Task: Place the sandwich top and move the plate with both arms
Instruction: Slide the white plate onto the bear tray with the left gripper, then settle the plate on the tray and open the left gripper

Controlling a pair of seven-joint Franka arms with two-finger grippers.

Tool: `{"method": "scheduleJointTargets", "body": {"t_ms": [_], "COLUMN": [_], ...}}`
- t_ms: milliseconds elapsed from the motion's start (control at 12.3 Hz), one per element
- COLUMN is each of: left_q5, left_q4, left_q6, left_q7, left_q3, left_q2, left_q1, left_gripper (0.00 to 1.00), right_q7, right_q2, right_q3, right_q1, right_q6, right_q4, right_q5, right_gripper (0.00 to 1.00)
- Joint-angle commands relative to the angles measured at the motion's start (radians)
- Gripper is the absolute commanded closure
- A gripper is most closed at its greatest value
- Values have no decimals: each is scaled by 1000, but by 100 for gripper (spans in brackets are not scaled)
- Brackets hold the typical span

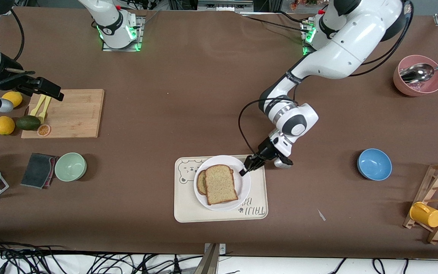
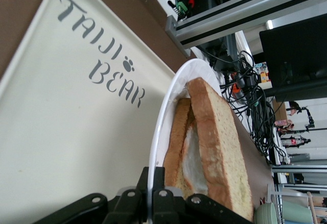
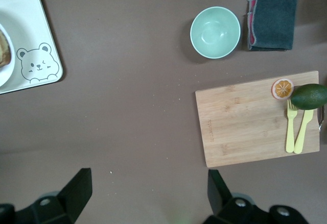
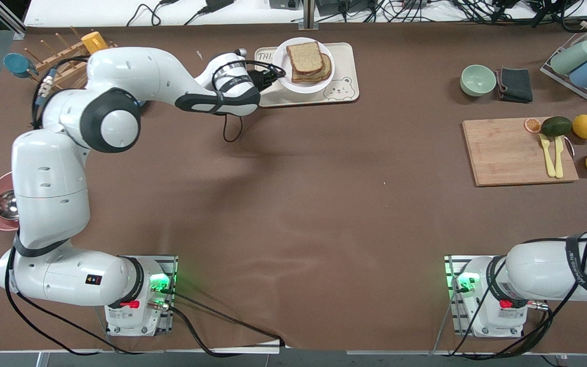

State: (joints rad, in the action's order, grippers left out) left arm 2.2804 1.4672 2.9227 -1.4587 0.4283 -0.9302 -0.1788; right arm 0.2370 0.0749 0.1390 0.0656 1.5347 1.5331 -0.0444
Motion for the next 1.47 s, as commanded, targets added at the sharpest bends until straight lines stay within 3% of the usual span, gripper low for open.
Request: {"method": "scheduleJointTargets", "body": {"t_ms": [0,163,570,651,814,977,1384], "left_q5": [42,42,47,47,45,45,42], "left_q4": [-99,-100,-99,-96,-96,-94,-74], "left_q6": [27,26,26,26,26,26,29], "left_q7": [101,150,158,167,184,190,236], "left_q3": [-132,-198,-198,-194,-191,-190,-177], "left_q2": [-38,-44,-18,-12,-12,-12,22], "left_q1": [-143,-200,-176,-163,-149,-148,-131], "left_gripper": [100,100,97,81,69,49,45], "right_q7": [10,15,15,13,4,1,36], "right_q2": [-3,-1,-1,-1,-1,-3,-6], "right_q3": [1,2,13,17,17,17,14], "right_q1": [-3,-4,-15,-15,-15,-15,-10], "right_q6": [-4,5,1,-2,-8,-8,-11], "right_q4": [-5,-5,-7,-5,-7,-7,-2], "right_q5": [20,21,31,32,32,32,31], "right_gripper": [0,0,0,0,0,0,0]}}
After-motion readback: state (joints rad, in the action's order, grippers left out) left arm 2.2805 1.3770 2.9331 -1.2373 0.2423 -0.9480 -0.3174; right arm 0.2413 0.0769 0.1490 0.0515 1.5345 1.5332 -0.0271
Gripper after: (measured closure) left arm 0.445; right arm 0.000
